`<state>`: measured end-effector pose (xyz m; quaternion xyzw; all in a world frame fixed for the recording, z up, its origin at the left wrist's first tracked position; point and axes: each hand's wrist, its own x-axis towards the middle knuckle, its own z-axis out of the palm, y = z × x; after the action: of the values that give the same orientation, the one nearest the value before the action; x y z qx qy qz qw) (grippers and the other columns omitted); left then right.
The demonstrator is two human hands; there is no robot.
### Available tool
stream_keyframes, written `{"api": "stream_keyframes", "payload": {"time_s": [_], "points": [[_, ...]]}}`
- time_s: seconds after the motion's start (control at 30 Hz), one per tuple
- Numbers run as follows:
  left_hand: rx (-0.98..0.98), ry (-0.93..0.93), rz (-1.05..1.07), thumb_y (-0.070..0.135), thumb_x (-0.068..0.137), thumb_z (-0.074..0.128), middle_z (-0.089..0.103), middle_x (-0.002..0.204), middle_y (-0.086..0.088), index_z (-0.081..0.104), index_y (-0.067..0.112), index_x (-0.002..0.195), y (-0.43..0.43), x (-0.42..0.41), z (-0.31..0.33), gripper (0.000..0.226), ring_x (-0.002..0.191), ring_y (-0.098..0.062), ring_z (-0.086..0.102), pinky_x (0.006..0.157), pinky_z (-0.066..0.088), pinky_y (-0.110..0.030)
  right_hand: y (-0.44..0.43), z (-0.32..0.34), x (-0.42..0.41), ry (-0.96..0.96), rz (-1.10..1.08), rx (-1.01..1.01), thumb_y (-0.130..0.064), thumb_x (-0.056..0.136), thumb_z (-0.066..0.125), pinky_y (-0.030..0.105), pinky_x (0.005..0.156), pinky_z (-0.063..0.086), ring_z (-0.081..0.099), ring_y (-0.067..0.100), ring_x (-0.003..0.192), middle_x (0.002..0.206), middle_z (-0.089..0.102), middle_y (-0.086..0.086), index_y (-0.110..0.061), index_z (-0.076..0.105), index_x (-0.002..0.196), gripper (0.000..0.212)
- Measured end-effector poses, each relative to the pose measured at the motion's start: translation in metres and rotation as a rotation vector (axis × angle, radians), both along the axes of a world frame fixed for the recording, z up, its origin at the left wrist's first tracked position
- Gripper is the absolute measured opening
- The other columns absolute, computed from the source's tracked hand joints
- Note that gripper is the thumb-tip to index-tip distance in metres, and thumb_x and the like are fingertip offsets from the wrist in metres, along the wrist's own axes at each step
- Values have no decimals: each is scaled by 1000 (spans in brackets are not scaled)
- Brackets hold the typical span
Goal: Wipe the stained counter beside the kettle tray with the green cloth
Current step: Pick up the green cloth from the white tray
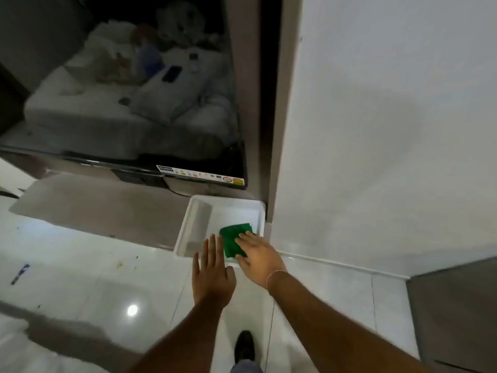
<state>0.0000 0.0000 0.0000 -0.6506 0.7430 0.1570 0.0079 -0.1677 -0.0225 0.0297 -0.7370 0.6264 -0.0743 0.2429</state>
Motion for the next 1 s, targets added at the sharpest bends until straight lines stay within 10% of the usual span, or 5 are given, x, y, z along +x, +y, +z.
{"api": "stream_keyframes", "payload": {"time_s": [0.43, 0.73, 0.87, 1.0], "points": [[-73, 23, 9, 35, 98, 34, -6, 186, -7, -7, 20, 176, -24, 76, -66, 89, 172, -24, -1, 138, 5, -50, -91, -83, 23, 345, 315, 253, -33, 95, 73, 47, 129, 29, 21, 28, 160, 175, 14, 3, -20, 18, 168, 92], [-52, 45, -61, 36, 98, 31, 1, 185, -9, 0, 19, 176, -33, 69, -62, 87, 171, -26, 3, 138, 11, -55, -87, -83, 38, 232, 112, 217, -23, 108, 54, 43, 121, 41, 36, 30, 154, 167, 35, 11, -9, 43, 155, 51], [-34, 80, -43, 33, 100, 38, 1, 185, -8, 4, 18, 176, -41, 46, -48, 85, 171, -27, 4, 138, 13, -57, -87, -57, 23, 88, 25, 124, -36, 106, 55, 44, 129, 28, 18, 29, 161, 174, 20, 10, -9, 32, 161, 65], [-70, 156, -59, 24, 99, 52, 16, 183, -12, 16, 14, 175, -41, 1, -21, 85, 170, -31, 16, 137, 15, -54, -64, -24, 0, -98, -241, 135, -42, 103, 55, 49, 113, 47, 52, 39, 139, 162, 40, 16, -15, 29, 159, 68]]}}
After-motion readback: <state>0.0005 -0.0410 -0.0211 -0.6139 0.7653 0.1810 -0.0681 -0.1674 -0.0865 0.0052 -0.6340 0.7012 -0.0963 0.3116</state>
